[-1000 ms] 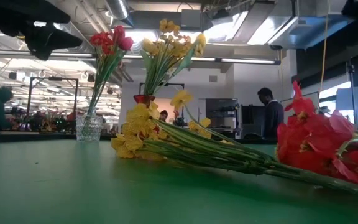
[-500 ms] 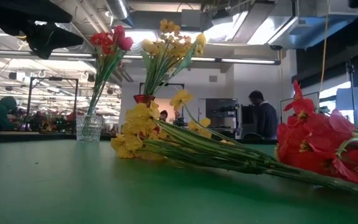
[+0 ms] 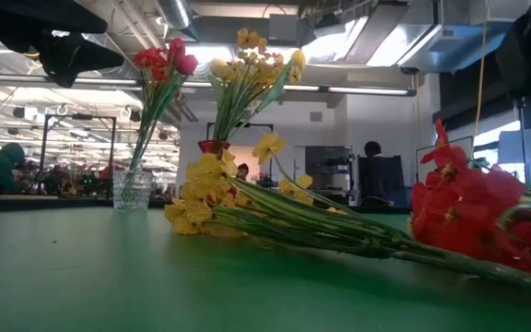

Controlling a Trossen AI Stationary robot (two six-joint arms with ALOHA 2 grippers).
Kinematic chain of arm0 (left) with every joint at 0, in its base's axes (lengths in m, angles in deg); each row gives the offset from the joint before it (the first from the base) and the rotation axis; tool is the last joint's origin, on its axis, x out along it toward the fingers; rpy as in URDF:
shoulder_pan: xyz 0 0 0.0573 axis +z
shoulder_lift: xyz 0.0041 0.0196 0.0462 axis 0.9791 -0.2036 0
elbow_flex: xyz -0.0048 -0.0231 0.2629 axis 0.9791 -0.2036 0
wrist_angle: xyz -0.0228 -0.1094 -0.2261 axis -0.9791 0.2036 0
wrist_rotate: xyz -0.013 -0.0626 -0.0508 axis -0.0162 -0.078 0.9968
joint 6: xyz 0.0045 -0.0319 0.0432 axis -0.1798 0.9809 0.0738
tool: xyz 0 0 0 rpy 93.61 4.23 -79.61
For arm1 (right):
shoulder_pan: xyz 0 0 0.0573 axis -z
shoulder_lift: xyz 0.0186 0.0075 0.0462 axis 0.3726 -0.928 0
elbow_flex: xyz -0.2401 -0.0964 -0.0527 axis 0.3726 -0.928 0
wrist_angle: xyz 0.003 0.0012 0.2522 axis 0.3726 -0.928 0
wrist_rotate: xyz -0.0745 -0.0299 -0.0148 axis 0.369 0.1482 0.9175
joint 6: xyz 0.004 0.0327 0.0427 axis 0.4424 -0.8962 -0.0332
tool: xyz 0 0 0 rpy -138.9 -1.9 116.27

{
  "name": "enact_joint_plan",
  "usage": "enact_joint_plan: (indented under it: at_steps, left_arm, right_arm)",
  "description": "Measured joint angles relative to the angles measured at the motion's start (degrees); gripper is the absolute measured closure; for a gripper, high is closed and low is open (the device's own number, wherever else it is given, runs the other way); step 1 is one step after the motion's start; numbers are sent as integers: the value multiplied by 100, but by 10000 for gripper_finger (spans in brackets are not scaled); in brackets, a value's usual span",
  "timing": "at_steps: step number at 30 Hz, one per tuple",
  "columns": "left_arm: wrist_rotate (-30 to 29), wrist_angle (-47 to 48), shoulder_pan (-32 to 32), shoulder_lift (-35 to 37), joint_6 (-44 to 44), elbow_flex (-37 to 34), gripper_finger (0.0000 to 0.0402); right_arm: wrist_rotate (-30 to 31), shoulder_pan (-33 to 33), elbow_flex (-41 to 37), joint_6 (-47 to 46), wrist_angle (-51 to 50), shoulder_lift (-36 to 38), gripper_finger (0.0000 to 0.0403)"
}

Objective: Sort flowers into vase by color
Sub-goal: Put the red flowers into the transparent vase

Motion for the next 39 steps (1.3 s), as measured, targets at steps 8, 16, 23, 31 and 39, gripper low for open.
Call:
enact_joint_plan:
  at_steps: [8, 16, 23, 31, 39]
  left_arm:
    - [-140, -135, 4, -1, -2, 0, 154]
    - [-611, -313, 4, 1, -48, 0, 154]
    - [-728, -607, 11, -1, -147, 0, 154]
    - [-33, -3084, 92, -60, -1496, 0, 154]
    - [1603, -4199, 793, -785, -2275, 346, 154]
  right_arm:
    - [128, 55, 228, 1, -1054, -5, 384]
    - [1108, 44, 903, -296, -2376, 203, 392]
    - [3301, 38, 1572, 76, -2500, 929, 394]
    - [6148, 80, 1700, 2402, -349, 1514, 390]
    - [5477, 453, 1699, 4983, 2483, 1513, 391]
